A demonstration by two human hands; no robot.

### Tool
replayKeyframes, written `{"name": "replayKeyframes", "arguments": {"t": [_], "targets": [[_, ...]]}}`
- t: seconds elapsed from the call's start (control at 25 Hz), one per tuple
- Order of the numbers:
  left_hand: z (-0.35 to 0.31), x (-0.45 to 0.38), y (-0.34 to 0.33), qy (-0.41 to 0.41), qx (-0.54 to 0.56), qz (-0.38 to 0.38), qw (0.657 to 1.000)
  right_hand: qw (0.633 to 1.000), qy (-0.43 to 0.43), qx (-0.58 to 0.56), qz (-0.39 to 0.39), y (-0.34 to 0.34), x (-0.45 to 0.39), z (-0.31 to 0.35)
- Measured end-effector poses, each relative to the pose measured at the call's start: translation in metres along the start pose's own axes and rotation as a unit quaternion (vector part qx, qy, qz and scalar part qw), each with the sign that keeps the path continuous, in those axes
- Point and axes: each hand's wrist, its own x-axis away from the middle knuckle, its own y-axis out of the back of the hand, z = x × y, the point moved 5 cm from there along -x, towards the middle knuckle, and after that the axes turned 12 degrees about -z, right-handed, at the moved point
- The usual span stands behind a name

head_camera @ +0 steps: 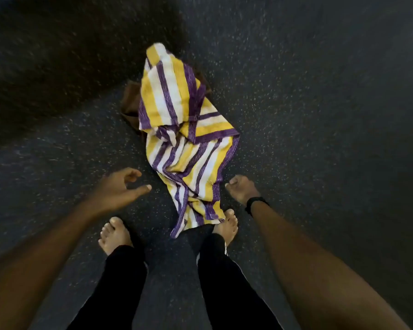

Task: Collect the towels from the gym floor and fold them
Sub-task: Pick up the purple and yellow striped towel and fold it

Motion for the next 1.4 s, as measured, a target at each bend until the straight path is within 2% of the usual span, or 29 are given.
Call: {"name": "replayKeyframes", "arguments": {"t": [0.2, 0.36, 0.44, 0.56, 0.8, 1.0, 1.16, 1.4], "targets": [[0.041, -0.046, -0.044, 0.01, -0.026, 0.026, 0.999, 1.0, -0.024, -0.019, -0.007, -0.061, -0.053, -0.002], [0.057, -0.058, -0.056, 0.007, -0.048, 0.023, 0.999, 0.991, -0.062, -0.08, -0.09, -0.078, -0.066, -0.004], [0.051, -0.055, -0.049, 0.005, -0.043, 0.016, 0.999, 0.988, -0.031, -0.069, -0.136, -0.068, -0.058, 0.002], [0.026, -0.037, -0.019, -0.015, -0.028, -0.007, 0.999, 0.976, 0.076, -0.038, -0.202, -0.029, -0.023, 0.027], [-0.058, 0.05, 0.094, -0.07, -0.043, -0.055, 0.995, 0.921, 0.278, -0.066, -0.265, 0.122, 0.083, 0.108], [-0.185, 0.169, 0.25, -0.151, -0.043, -0.156, 0.975, 0.817, 0.454, 0.016, -0.354, 0.305, 0.222, 0.204], [-0.281, 0.265, 0.372, -0.214, -0.029, -0.262, 0.94, 0.766, 0.509, -0.02, -0.392, 0.444, 0.335, 0.272], [-0.393, 0.43, 0.52, -0.299, -0.008, -0.383, 0.874, 0.72, 0.527, -0.064, -0.448, 0.638, 0.512, 0.324]]}}
